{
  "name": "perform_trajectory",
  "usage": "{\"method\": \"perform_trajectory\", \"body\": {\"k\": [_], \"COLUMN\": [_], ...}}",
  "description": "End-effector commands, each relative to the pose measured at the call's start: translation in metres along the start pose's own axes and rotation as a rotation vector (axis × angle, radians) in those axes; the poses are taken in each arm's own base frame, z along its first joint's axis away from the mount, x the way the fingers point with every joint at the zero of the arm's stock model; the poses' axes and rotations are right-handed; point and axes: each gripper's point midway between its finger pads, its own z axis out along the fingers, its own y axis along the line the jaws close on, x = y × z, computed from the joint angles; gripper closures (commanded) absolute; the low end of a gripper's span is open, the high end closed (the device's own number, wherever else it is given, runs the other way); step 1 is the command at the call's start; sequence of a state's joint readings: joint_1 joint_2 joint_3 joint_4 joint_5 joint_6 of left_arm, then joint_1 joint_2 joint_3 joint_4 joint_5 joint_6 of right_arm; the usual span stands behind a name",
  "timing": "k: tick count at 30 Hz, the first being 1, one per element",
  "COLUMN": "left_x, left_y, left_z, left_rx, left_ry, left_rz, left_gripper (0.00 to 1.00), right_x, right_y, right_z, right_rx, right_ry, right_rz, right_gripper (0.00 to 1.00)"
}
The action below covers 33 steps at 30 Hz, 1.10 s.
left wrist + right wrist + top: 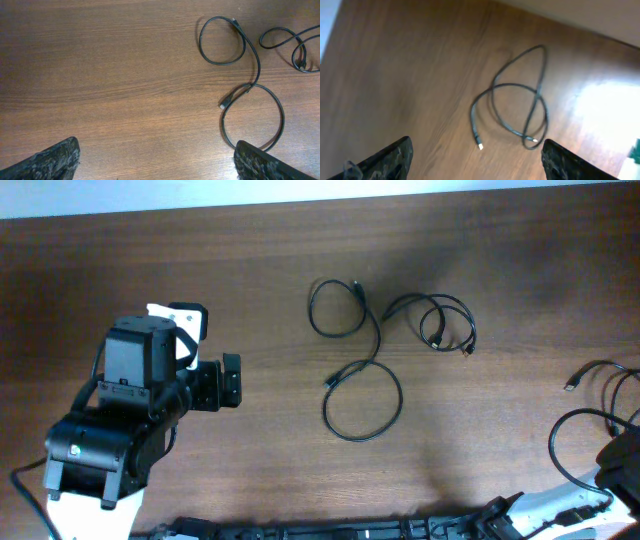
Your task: Untangle cables
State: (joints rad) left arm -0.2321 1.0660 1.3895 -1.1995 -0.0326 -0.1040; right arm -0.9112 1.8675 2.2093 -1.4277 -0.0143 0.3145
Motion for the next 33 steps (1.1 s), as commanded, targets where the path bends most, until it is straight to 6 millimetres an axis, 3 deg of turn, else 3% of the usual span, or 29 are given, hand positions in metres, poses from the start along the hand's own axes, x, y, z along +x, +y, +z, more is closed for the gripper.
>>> {"method": "perform_trajectory", "body": {"k": [1, 6, 11, 17, 25, 33], "left_x": [-0.005, -0.005, -0.005, -0.005, -0.005, -0.005], "left_y": [-0.001, -0.001, -0.001, -0.001, -0.001, -0.001], "left_z": [-0.005, -0.005, -0.005, -0.005, -0.005, -0.005], "left_rx": [0.009, 0.009, 0.009, 0.009, 0.009, 0.009], "left_ry": [-0.02, -0.02, -0.02, -0.02, -0.02, -0.02], "left_rz": [0.01, 0.01, 0.01, 0.01, 0.01, 0.01], "left_gripper": [0.01, 0.01, 0.01, 0.01, 0.01, 0.01], "right_x": [0.012, 0.033, 0.072, 0.136, 0.218, 0.308], "right_y": [0.031, 0.057, 0.103, 0.161, 0.228, 0.257], "right_z": [0.001, 0.011, 0.024, 0.038, 0.066, 0.092], "right_rx": [-0.167, -0.236, -0.334, -0.421, -0.525, -0.626], "right_ry": [0.053, 0.109, 0.176, 0.249, 0.253, 0.242], "right_rz": [-0.144, -0.28, -0.498, -0.755, -0.974, -1.252], "right_gripper": [0.18, 0.09, 0.01, 0.01, 0.01, 0.01]}}
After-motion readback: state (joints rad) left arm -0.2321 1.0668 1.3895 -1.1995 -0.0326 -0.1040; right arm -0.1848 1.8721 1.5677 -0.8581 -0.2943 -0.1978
